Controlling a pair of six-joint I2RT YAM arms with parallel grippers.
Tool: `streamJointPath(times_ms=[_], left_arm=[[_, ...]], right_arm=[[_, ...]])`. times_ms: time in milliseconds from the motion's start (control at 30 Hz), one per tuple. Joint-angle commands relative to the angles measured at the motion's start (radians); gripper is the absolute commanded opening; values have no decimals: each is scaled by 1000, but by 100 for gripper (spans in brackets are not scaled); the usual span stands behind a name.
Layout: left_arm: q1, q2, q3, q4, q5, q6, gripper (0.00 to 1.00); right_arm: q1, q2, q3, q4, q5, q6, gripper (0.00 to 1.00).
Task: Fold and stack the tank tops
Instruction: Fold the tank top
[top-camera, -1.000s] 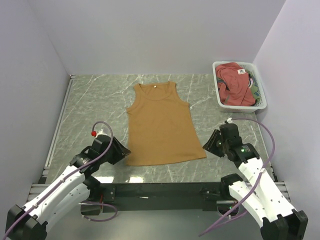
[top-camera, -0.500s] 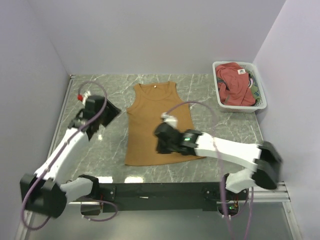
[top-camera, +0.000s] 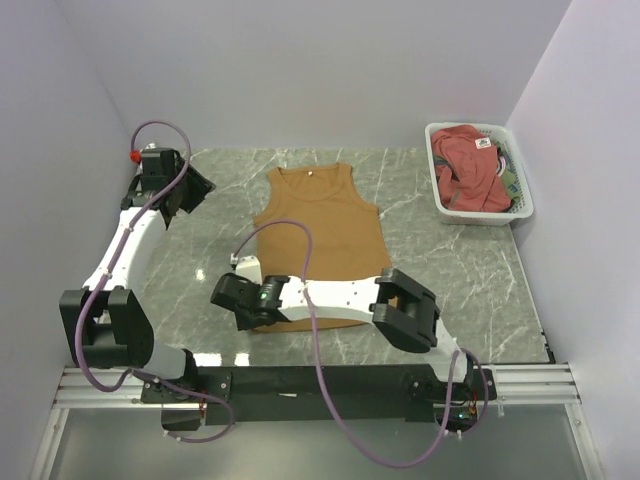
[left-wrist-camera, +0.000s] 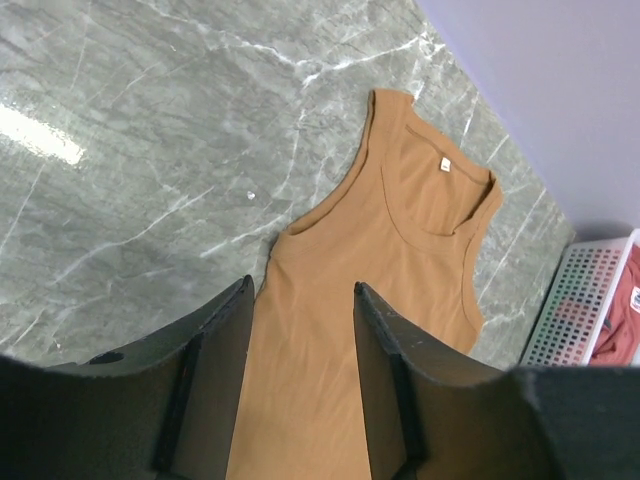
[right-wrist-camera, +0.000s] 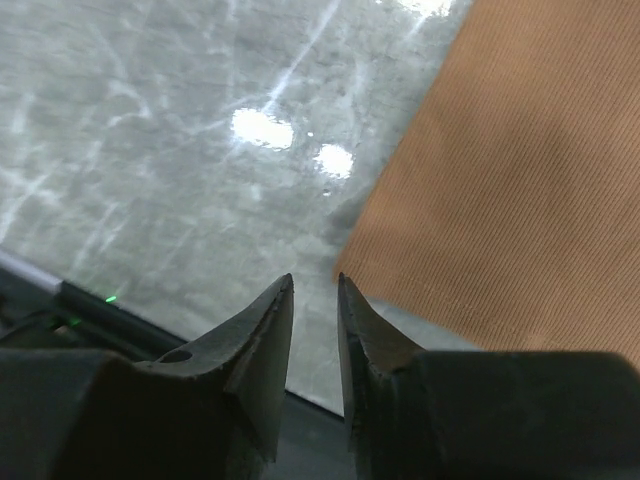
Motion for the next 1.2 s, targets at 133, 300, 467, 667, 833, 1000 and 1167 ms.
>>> streamJointPath(times_ms=[133,300,467,667,833,1000,1167], left_arm=[[10,9,11,45,76,44,49],[10,12,-17,61,82,49,49],[10,24,-31,75,87,55,49],[10,38,-37,84,99,55,48],[10,46,-51,98,105,53,48],[10,52,-77,119,114,40,48],[5,55,-160,180,130,6,48]], right_arm=[[34,57,113,-121,112,3,33],[47,80,142,-164,166,9,35],[50,108,147,-149,148,-2,37],[48,158,211,-186,160,-9,39],[50,188,222,-195,155,-14,39],[47,174,167,-166,143,-23,17],[48,91,34,-118,126,-44,0]])
